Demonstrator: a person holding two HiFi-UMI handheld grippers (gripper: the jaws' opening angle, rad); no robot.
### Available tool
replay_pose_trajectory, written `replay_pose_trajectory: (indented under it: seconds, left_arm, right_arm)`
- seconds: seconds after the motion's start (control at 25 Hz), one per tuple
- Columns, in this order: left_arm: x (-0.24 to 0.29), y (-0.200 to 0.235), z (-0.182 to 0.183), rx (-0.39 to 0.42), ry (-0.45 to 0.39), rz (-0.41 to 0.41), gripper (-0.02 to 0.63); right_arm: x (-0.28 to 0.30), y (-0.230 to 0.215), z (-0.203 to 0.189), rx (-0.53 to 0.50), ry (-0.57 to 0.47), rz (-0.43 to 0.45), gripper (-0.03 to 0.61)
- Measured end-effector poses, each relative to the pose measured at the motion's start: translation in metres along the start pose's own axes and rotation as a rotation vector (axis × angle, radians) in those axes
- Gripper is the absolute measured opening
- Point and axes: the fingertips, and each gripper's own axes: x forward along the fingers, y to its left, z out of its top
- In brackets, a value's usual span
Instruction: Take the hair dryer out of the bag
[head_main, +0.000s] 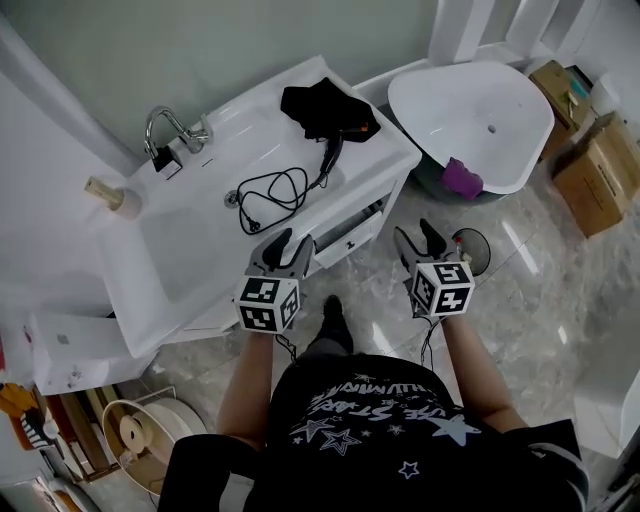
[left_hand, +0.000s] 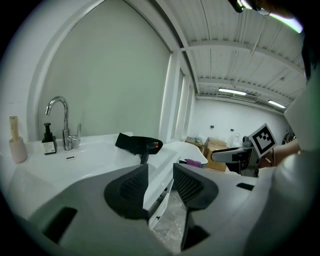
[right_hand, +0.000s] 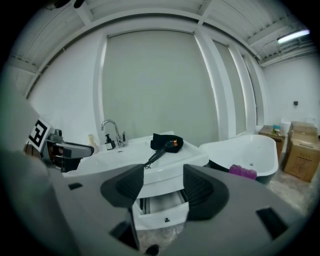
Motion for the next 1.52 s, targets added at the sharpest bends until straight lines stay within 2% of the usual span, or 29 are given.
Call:
replay_pose_trajectory:
  seconds: [0.28,0.52,0.68,0.84,1.08,1.16,1.28,1.52]
  left_arm:
    - [0.057,0.045,0.025,-0.009,0.003,-0.021,0.176]
    - [0.087,0.067,0.027,-0.024,0.027,-0.061,0.220]
    - [0.099,0.084,0.029,-0.047,0.029,-0.087,0.281]
    - [0.114,0.096,0.025,-0.043,0.062,-0.122,0.342]
    - [0.133,0.090,0.027,-0.042,0.075,-0.148,0.348]
    - [0.142,0.087,0.029,-0.038,0.079,-0.147,0.353]
    - [0.155,0.086,0.030,-0.032,0.087,-0.131,0.354]
    - [0.181,0.087,0.034,-0.058,0.106,-0.060,0.354]
  right_arm:
    - [0.064,-0.014,0.031,0.029,-0.015,-0.019,0.250]
    - [0.100,-0.021,0.051,0.057,-0.016,-0.052,0.221]
    - [0.116,-0.026,0.059,0.088,-0.005,-0.066,0.159]
    - [0.130,-0.039,0.066,0.089,-0.013,-0.124,0.050]
    - [0.141,-0.057,0.073,0.093,-0.015,-0.175,0.009]
    - [0.148,-0.062,0.075,0.075,-0.006,-0.161,0.008]
    - [0.162,-0.062,0.077,0.038,0.011,-0.089,0.006]
    - [0.191,-0.079,0.088,-0.077,0.018,0.001,0.006]
